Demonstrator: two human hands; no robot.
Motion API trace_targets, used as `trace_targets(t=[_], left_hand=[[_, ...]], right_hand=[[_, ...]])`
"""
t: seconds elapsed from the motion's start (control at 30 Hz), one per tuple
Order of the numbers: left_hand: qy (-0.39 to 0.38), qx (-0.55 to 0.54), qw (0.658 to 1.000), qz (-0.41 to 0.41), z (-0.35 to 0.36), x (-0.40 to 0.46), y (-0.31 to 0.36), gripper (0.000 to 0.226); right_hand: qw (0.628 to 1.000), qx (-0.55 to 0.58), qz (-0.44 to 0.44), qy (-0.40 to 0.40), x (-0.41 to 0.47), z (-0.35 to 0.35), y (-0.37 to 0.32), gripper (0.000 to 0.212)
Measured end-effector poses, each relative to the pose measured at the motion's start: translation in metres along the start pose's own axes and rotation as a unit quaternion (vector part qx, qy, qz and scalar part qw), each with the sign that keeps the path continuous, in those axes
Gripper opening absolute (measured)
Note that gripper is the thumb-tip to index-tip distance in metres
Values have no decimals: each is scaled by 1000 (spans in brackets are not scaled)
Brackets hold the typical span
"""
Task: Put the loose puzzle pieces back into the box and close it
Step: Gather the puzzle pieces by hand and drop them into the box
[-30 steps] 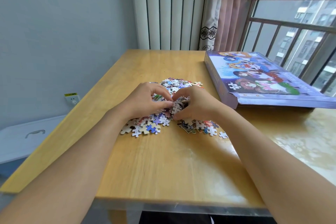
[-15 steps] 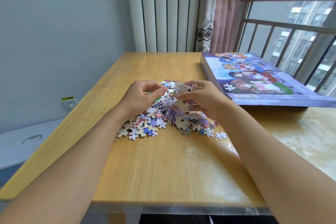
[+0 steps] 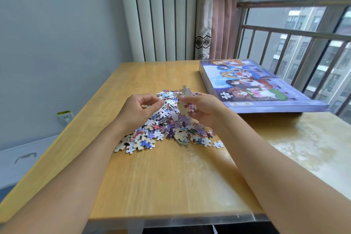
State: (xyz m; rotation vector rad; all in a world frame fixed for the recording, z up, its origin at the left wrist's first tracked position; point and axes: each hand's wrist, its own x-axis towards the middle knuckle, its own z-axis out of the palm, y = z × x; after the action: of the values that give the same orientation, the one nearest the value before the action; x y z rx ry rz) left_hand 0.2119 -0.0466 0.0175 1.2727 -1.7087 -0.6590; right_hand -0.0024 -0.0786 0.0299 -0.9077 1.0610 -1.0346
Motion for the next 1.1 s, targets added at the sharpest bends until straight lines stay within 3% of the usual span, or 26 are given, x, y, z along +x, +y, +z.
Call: trace_targets(t=[0.13,0.3,0.43,0.5,0.6,0.67,0.73,0.77,0.87,1.0,1.1], left_hand=[[5,4,1000,8,3,-3,4,12],[16,30,999,29,19,-1,17,8],[-70,149,983,84,51,14,46,41],[-97,192,970,109,76,22,63,57],[-103,174,971,131,117,36,84,67],[-112,188,967,129,137,46,91,50],[-105,226,961,119,149,50,97,15],[-95,216,966,110,150,52,99,14],[-58,146,985,71,149,65,105,36],[-28,62,997,35,146,82,113,13],[-4,20,1000,18,144,90,119,21]], right_hand=[[998,-42,-24,36,-9,-5,-16,55],[999,-35,6,13,-30,-17,-45,39],[999,-51,0,-11,-48,-39,-74,6],[999,-42,-1,-16,-54,-48,-84,3],[1000,-11,1,-16,-65,-63,-94,12],[1000,4,1,-13,-72,-71,-96,19],[1000,17,-4,-12,-82,-80,-95,14],[1000,27,-7,-12,-86,-84,-95,8],[998,57,-19,-13,-97,-97,-90,3],[998,62,-5,-1,-102,-114,-75,8],[994,95,29,36,-95,-129,-61,13]])
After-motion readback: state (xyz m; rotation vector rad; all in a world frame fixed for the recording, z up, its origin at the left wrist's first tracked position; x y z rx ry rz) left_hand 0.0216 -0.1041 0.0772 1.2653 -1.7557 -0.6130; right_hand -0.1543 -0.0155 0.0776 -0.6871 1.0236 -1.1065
